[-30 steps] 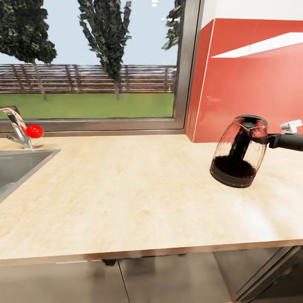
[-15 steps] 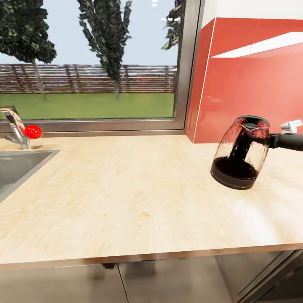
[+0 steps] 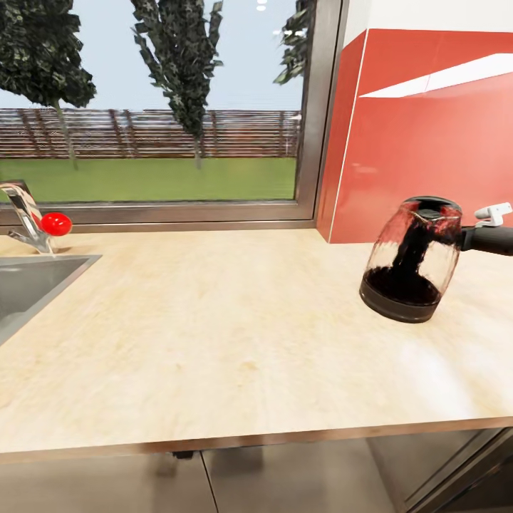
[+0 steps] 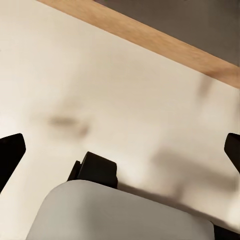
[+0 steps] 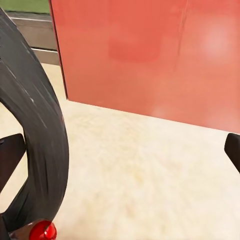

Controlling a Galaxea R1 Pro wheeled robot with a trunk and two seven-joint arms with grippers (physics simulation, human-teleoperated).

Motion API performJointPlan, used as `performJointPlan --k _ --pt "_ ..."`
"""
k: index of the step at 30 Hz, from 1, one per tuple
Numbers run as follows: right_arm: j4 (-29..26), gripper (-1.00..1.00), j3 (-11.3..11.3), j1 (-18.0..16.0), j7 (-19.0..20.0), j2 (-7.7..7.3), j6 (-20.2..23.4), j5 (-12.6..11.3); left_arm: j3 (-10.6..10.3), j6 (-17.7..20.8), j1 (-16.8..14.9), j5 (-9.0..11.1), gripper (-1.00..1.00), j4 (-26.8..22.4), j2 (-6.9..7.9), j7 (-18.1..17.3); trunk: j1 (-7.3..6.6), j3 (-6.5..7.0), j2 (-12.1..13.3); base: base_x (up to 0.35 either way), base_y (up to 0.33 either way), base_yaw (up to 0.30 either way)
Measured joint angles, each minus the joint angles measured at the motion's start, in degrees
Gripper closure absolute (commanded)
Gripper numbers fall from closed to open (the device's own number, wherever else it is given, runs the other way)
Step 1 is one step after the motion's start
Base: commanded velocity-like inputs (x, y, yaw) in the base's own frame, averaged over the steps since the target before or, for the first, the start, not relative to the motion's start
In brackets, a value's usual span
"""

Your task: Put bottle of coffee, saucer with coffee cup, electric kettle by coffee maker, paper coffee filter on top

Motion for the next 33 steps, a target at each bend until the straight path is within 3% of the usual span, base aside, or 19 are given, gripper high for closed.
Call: performJointPlan --k 33 --pt "0.0 -1.00 0.0 0.0 0.8 0.00 0.0 0.0 0.0 0.0 0.0 0.0 -1.00 0.0 0.00 0.0 0.00 0.00 0.0 0.006 0.015 0.000"
